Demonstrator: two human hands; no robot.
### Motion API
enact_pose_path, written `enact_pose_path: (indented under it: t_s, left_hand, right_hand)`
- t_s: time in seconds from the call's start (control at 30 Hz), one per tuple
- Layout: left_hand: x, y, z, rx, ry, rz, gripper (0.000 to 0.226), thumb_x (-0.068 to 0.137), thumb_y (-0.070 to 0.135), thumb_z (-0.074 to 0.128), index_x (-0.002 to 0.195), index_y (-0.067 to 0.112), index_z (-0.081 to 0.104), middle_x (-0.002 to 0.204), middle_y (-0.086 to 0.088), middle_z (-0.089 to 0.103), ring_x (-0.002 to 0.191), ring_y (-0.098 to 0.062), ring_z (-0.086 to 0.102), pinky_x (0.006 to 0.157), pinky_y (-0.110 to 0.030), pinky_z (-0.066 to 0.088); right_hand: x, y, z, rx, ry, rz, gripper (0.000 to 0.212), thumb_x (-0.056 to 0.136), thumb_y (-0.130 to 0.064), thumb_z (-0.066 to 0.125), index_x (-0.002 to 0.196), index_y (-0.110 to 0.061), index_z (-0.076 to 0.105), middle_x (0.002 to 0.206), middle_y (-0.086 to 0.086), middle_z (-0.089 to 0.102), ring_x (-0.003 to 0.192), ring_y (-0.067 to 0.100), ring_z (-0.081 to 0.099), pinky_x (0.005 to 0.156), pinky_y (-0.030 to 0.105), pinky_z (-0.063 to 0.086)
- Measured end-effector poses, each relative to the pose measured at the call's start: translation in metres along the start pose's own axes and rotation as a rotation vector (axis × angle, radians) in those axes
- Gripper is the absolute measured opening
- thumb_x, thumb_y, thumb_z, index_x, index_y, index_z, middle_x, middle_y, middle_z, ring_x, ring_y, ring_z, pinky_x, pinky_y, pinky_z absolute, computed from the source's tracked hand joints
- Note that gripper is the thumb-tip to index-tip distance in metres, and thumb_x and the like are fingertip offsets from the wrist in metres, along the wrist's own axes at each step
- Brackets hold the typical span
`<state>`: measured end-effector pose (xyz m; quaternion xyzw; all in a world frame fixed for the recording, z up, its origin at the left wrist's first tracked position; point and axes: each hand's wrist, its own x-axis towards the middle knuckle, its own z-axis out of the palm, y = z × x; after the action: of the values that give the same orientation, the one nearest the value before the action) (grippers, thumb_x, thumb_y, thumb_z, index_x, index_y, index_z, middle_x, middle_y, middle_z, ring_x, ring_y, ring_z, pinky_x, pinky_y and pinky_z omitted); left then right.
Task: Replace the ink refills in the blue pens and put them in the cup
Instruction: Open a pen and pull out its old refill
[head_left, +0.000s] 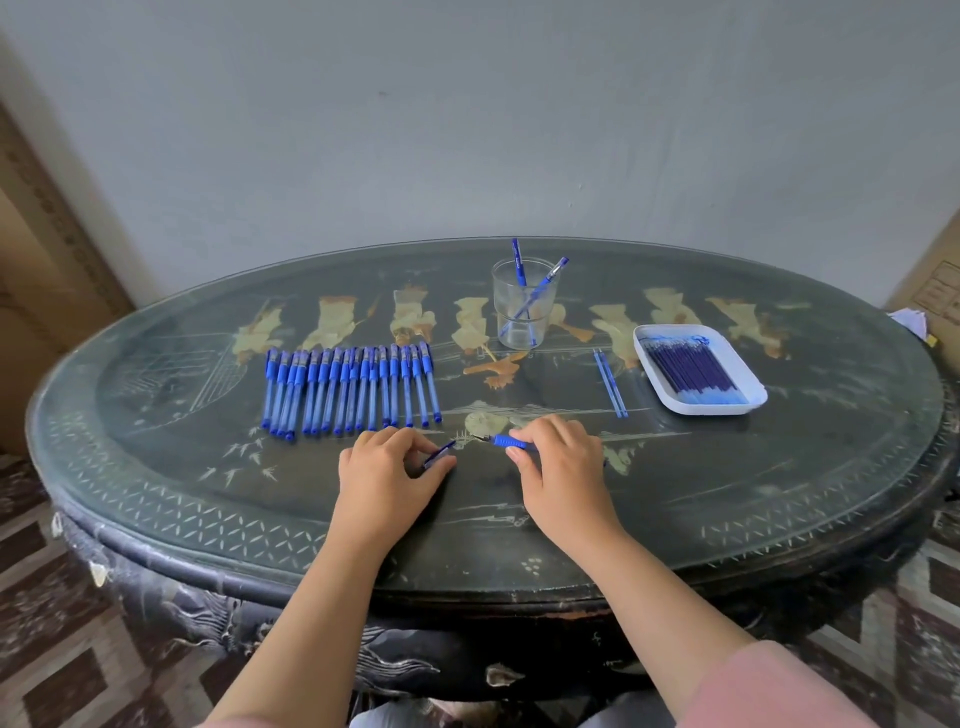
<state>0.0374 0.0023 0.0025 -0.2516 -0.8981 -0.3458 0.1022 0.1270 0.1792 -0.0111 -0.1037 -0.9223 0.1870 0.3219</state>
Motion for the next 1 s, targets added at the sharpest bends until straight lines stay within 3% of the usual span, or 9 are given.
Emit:
enact_pose_path:
  t_s: [0.3,0.53,0.7,0.8,1.0]
  left_hand:
    - [0.0,-0.001,0.0,0.006,-0.006,0.004,0.019,0.078,0.045,0.076,0.083,0.034,0.062,0.07,0.016,0.049,0.082,-0.015,0.049,0.081,-0.031,0.031]
    - [0.001,0.001,0.0,0.008,-0.004,0.004,0.027,0.078,0.051,0.074,0.093,0.031,0.066,0.081,0.015,0.057,0.088,-0.012,0.051,0.083,-0.028,0.027]
    - [-0.004,0.008,0.002,0.009,0.058,0.202,0.035,0.078,0.041,0.077,0.107,0.026,0.067,0.096,0.018,0.063,0.097,-0.01,0.056,0.087,-0.029,0.033]
    - [-0.006,0.021,0.009,-0.027,0.034,0.228,0.035,0.08,0.038,0.074,0.113,0.027,0.066,0.105,0.018,0.066,0.102,-0.008,0.057,0.089,-0.029,0.033]
    - [-0.005,0.024,0.022,-0.063,0.072,0.228,0.018,0.082,0.022,0.076,0.098,0.027,0.07,0.097,0.019,0.068,0.096,-0.01,0.059,0.084,-0.031,0.032]
  right_hand:
    - [0.0,-0.003,-0.002,-0.045,-0.058,-0.016,0.01,0.085,-0.015,0.07,0.091,-0.018,0.063,0.087,-0.005,0.06,0.078,0.023,0.055,0.069,0.039,0.042]
    - [0.0,-0.002,-0.001,-0.025,-0.061,-0.004,0.009,0.087,-0.015,0.068,0.093,-0.019,0.063,0.089,-0.005,0.06,0.081,0.023,0.054,0.071,0.038,0.041]
    - [-0.001,0.001,-0.001,0.029,-0.022,0.009,0.009,0.088,-0.013,0.067,0.094,-0.019,0.064,0.091,-0.005,0.061,0.081,0.023,0.055,0.072,0.036,0.039]
    - [0.0,0.001,-0.001,0.039,-0.016,0.018,0.008,0.089,-0.012,0.062,0.094,-0.018,0.063,0.091,-0.005,0.061,0.081,0.023,0.054,0.073,0.034,0.037]
    - [0.0,-0.002,-0.005,0.086,-0.077,-0.011,0.009,0.09,-0.014,0.058,0.093,-0.021,0.061,0.09,-0.01,0.061,0.084,0.018,0.049,0.075,0.031,0.03]
